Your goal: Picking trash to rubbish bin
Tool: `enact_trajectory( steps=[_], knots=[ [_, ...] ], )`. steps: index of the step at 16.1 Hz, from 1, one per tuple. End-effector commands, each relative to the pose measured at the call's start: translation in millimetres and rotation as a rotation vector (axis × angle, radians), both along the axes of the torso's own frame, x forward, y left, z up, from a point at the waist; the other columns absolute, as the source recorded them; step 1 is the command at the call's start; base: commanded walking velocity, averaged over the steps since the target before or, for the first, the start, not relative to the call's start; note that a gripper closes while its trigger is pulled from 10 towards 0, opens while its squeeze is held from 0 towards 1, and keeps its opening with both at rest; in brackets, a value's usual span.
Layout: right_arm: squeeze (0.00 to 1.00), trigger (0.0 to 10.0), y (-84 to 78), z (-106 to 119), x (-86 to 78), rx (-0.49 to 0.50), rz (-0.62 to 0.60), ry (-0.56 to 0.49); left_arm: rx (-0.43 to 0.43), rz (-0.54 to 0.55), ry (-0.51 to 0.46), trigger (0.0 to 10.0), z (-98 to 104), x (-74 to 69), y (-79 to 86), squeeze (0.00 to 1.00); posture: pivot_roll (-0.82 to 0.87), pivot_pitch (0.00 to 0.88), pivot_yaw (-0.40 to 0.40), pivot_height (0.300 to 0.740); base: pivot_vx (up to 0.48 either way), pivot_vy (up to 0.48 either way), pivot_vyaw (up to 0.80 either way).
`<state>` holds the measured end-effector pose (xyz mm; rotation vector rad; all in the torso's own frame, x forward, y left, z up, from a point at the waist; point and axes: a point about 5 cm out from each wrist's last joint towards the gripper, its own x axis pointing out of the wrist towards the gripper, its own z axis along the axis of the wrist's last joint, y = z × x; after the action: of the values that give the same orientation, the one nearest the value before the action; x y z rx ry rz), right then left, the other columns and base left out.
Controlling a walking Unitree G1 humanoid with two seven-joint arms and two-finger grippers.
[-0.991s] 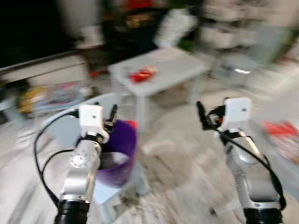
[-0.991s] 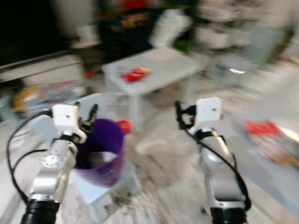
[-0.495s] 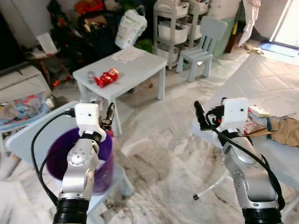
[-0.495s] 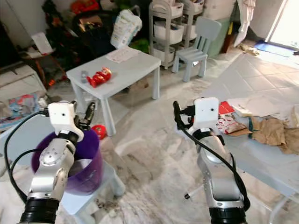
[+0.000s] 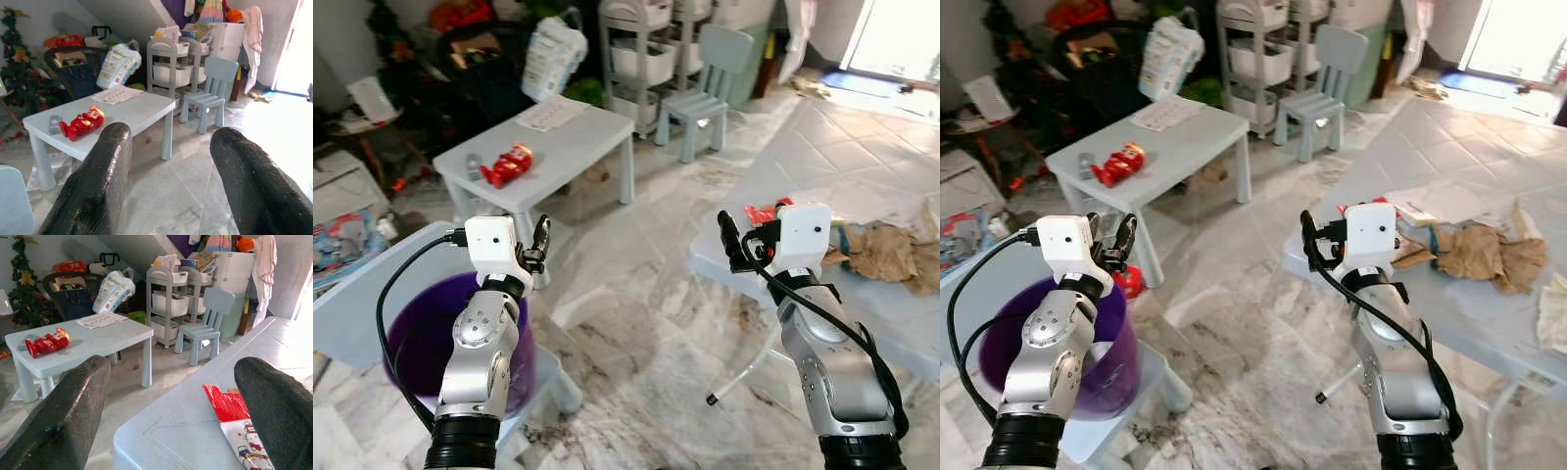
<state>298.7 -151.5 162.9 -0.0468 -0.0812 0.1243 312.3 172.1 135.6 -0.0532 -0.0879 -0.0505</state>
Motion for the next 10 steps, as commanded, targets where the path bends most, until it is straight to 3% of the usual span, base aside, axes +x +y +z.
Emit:
enact_trajectory(
  steps=[1,9,10],
  knots=[
    [0.00,10.0,-0.6,2.5,1.0,0.001,-0.004,-0.007,0.005,0.020,0.004,10.0,1.7,1.8,4.1,0.00,-0.12,0.000,0.023,0.740,0.000,0.000,-0.80],
    [0.00,10.0,-0.5,2.3,0.5,-0.001,-0.005,-0.006,0.001,0.028,0.010,10.0,1.7,3.6,5.6,0.00,-0.13,0.000,0.025,0.740,0.000,0.000,-0.80],
    [0.00,10.0,-0.6,2.8,0.5,-0.007,-0.006,-0.012,0.000,0.029,0.011,10.0,1.8,3.8,5.8,0.00,-0.13,0.000,0.025,0.740,0.000,0.000,0.00]
  ],
)
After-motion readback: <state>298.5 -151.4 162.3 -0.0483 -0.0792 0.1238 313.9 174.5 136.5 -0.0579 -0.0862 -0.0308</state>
